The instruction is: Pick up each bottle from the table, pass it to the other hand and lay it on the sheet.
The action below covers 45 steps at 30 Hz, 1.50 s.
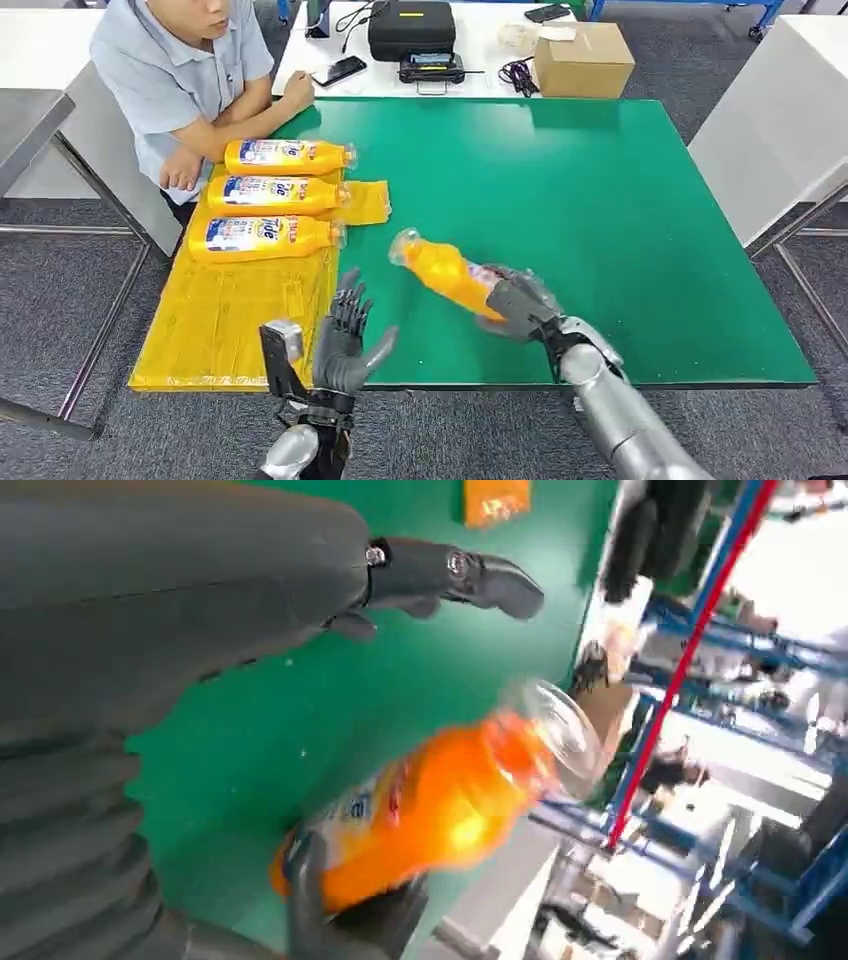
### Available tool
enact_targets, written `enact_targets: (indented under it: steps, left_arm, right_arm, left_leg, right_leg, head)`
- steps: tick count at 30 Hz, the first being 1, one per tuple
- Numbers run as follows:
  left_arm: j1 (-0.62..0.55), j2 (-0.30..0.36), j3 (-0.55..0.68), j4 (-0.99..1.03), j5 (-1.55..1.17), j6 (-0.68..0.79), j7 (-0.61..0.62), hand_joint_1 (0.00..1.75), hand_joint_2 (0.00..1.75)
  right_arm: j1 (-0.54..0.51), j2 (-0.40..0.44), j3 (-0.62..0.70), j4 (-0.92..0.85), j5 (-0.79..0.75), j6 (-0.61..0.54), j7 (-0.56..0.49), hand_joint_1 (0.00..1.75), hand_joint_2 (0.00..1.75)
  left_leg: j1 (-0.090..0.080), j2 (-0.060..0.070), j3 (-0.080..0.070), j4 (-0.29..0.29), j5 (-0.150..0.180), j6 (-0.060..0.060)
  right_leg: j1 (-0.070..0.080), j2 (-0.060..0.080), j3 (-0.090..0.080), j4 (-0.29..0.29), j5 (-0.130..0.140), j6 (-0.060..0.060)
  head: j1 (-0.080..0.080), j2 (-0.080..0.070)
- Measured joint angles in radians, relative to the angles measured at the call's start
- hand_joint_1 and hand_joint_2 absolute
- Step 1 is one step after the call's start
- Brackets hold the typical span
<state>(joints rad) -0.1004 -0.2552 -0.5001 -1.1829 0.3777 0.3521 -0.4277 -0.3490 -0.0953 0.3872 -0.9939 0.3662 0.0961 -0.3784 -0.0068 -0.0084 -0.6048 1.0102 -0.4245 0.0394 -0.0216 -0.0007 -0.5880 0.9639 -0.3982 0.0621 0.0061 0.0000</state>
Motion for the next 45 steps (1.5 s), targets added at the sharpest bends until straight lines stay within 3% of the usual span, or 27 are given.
enact_targets:
  steps: [11,16,26,45]
  left_arm:
    - [-0.007,0.000,0.024,0.033,0.065,-0.056,0.018,0.00,1.75]
    - [-0.015,0.008,-0.005,0.045,0.048,-0.229,0.034,0.00,1.75]
    - [-0.057,0.011,-0.007,0.134,-0.097,-0.191,-0.051,0.00,1.75]
    - [-0.076,0.011,-0.006,0.182,-0.115,-0.206,-0.067,0.00,1.75]
  right_arm:
    - [0.059,0.045,0.043,-0.145,-0.028,-0.029,-0.003,1.75,1.75]
    - [0.056,0.050,0.090,-0.140,-0.030,0.011,-0.015,1.75,1.75]
    - [0.029,0.052,0.164,-0.087,-0.062,0.076,-0.076,1.75,1.75]
    - [0.025,0.048,0.192,-0.033,-0.085,0.084,-0.094,1.75,1.75]
  left_leg:
    - [-0.001,-0.001,-0.007,0.000,0.000,0.000]
    - [0.000,-0.002,-0.008,0.000,0.000,0.000]
    - [0.000,-0.002,-0.008,0.000,0.000,0.000]
    - [0.000,-0.002,-0.009,0.000,0.000,0.000]
  right_leg:
    - [-0.001,0.000,-0.006,0.000,0.000,0.000]
    - [-0.001,0.000,-0.007,0.000,0.000,0.000]
    - [-0.001,0.000,-0.007,0.000,0.000,0.000]
    - [-0.001,0.000,-0.008,0.000,0.000,0.000]
  head:
    - [0.000,0.000]
    - [0.000,0.000]
    - [0.000,0.000]
    - [0.000,0.000]
